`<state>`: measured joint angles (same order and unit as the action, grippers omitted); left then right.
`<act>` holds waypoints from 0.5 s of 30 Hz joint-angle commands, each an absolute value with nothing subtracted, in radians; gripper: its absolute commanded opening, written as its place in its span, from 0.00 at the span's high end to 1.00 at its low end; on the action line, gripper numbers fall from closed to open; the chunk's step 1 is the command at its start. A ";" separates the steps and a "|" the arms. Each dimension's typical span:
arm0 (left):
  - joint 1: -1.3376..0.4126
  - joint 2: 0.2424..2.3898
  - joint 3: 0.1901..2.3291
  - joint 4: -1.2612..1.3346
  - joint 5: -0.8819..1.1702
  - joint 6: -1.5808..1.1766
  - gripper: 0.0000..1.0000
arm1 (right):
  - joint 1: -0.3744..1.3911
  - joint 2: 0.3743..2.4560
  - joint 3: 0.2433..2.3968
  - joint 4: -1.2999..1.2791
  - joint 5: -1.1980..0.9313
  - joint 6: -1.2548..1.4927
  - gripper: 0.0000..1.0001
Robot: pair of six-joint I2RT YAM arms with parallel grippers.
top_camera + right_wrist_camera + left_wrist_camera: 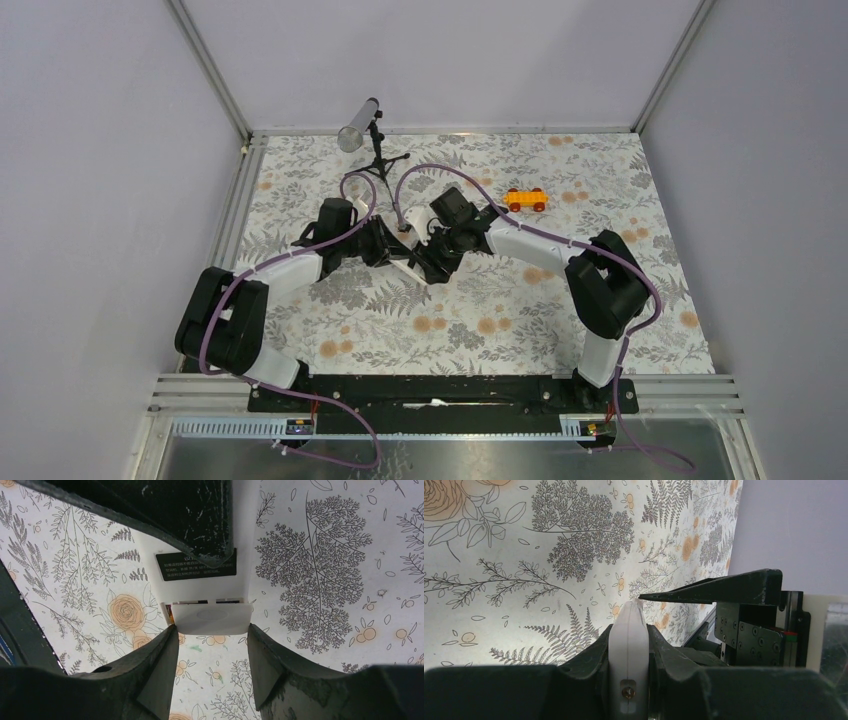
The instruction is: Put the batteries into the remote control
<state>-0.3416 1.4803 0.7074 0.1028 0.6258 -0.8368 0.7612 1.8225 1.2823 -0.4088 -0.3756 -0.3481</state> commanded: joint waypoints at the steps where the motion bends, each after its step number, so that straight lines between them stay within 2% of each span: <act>1: -0.354 1.469 0.759 0.152 0.672 -0.864 1.00 | 0.774 1.831 1.333 -0.361 -0.350 -0.325 0.43; 15: -0.352 1.474 0.748 0.176 0.745 -0.830 1.00 | 0.773 1.792 1.335 -0.384 -0.412 -0.342 0.34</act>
